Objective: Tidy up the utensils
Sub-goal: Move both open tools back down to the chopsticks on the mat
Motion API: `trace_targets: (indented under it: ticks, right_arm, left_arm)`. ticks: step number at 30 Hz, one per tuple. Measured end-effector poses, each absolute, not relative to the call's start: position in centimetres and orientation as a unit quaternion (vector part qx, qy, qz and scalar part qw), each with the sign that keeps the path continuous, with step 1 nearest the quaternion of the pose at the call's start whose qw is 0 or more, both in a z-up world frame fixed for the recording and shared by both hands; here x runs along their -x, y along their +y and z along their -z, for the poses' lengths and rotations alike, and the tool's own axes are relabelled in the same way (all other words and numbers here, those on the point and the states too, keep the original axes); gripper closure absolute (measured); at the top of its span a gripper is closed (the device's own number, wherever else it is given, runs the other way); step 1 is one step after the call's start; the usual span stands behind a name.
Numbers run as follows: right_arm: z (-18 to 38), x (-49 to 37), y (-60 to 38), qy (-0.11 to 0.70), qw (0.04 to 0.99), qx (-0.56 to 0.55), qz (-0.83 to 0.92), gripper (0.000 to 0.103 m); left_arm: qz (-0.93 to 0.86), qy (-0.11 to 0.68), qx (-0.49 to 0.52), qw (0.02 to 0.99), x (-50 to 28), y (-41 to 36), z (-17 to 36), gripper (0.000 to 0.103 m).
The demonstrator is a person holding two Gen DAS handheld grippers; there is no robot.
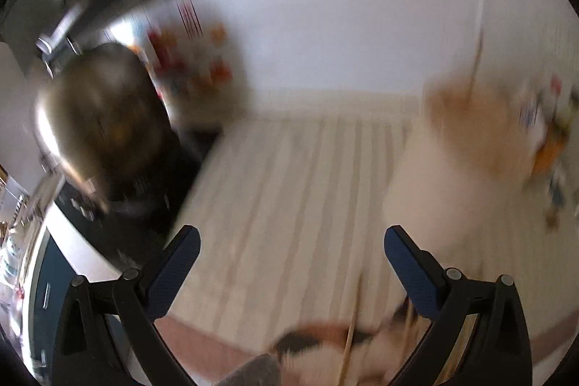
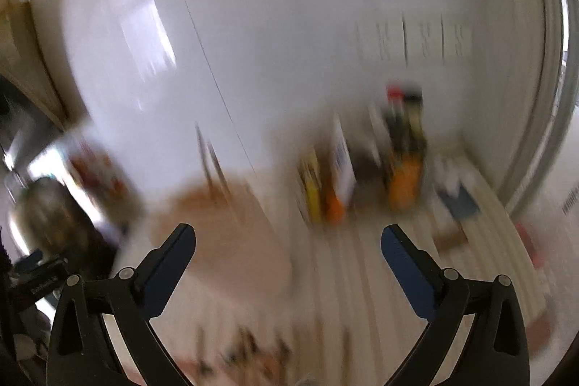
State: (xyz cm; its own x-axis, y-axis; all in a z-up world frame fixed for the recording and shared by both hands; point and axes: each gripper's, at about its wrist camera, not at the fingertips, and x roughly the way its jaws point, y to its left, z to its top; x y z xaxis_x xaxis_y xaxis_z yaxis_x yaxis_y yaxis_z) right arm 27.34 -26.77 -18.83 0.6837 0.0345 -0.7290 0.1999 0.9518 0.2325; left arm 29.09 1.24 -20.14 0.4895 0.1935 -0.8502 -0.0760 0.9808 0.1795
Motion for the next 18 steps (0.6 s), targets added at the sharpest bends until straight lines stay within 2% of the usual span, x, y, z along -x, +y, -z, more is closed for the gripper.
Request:
trace_targets:
  ticks: [1, 2, 3, 5, 8, 10, 12, 18]
  right_arm:
    - [20.8, -27.3, -26.8, 0.428, 0.891, -0.146, 0.044, 0.011]
    - [22.8, -27.1, -26.9, 0.453, 0.878, -0.149, 0.034, 0.031]
    - [24.7, -27.1, -27.0, 0.481, 0.863, -0.151, 0.027, 0.041]
    - [28.3, -26.9, -27.0, 0.525, 0.837, -0.15, 0.025, 0.054]
    - [31.9, -26.3, -27.1, 0.568, 0.812, -0.136, 0.02, 0.063]
    - [33.4, -26.1, -27.2, 0.587, 0.798, -0.135, 0.015, 0.063]
    - [34.6, -25.9, -27.3, 0.605, 0.786, -0.128, 0.018, 0.063]
    - [37.3, -25.6, -27.3, 0.645, 0.755, -0.116, 0.021, 0.068]
  left_arm:
    - [-0.075, 0.531, -0.066, 0.841, -28.6, 1.2, 22.8, 0.0]
    - [-0.071, 0.549, -0.068, 0.83, -28.2, 1.1, 24.3, 0.0]
    - [-0.066, 0.567, -0.071, 0.818, -27.8, 1.1, 26.0, 0.001]
    - [-0.058, 0.612, -0.08, 0.785, -27.1, 0.8, 29.7, 0.001]
    - [-0.046, 0.657, -0.082, 0.748, -26.6, 0.9, 34.1, 0.009]
    - [-0.029, 0.683, -0.074, 0.726, -26.3, 0.8, 36.3, 0.015]
    - [-0.02, 0.697, -0.075, 0.713, -26.0, 0.6, 37.8, 0.024]
    - [-0.011, 0.694, -0.061, 0.717, -25.8, 0.7, 37.8, 0.025]
